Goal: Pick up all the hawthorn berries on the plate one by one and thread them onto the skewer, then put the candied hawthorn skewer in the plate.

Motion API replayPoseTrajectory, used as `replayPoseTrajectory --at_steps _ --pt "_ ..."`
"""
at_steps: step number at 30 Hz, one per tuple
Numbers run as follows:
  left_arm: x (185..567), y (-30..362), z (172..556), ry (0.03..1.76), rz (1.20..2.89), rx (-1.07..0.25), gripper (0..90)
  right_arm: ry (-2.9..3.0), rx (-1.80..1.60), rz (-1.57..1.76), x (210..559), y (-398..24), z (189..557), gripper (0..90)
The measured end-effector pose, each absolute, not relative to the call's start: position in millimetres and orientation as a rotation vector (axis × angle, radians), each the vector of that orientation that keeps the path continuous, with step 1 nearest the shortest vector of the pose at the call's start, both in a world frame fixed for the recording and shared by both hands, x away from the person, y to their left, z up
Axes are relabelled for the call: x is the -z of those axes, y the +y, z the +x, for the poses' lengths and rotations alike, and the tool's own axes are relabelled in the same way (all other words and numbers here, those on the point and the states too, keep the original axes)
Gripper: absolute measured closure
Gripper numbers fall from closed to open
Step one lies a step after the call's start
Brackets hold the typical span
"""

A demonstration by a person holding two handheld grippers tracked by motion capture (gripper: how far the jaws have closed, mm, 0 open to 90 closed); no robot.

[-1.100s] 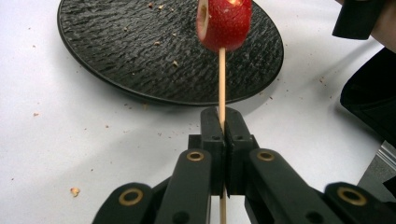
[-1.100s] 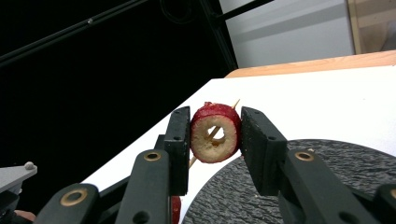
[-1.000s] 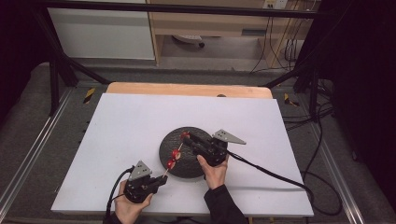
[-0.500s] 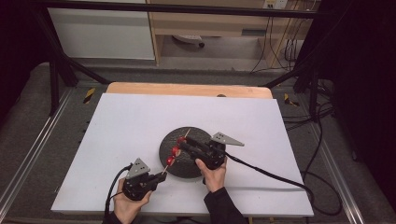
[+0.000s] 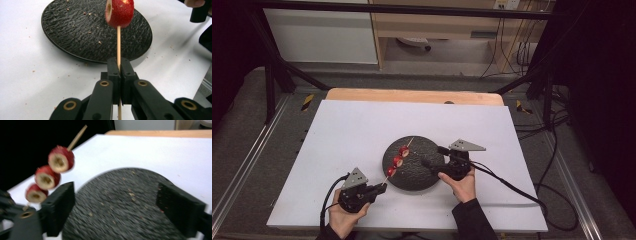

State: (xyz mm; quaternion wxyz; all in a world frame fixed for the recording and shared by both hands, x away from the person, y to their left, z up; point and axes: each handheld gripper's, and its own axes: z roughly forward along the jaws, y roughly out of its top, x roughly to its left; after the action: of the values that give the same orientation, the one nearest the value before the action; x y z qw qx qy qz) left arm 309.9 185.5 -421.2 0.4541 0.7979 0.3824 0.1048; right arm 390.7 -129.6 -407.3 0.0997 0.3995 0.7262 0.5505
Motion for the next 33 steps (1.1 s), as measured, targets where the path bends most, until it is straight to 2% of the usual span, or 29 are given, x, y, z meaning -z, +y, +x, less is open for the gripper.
replayPoseTrajectory --at_steps 5,9,18,33 --pt "417 187 312 0.928 1.995 -0.259 88.3 2.195 -1.509 1.190 414 -147 391 4.9" --pt "411 188 318 0.926 2.011 -0.249 88.3 2.226 -1.444 1.207 419 -164 388 2.7" --pt "400 179 339 0.923 2.071 -0.243 88.2 2.246 -1.329 1.227 432 -196 377 1.1" --pt "411 145 368 0.972 2.233 -0.208 88.0 2.236 -1.267 1.280 447 -232 360 0.6"
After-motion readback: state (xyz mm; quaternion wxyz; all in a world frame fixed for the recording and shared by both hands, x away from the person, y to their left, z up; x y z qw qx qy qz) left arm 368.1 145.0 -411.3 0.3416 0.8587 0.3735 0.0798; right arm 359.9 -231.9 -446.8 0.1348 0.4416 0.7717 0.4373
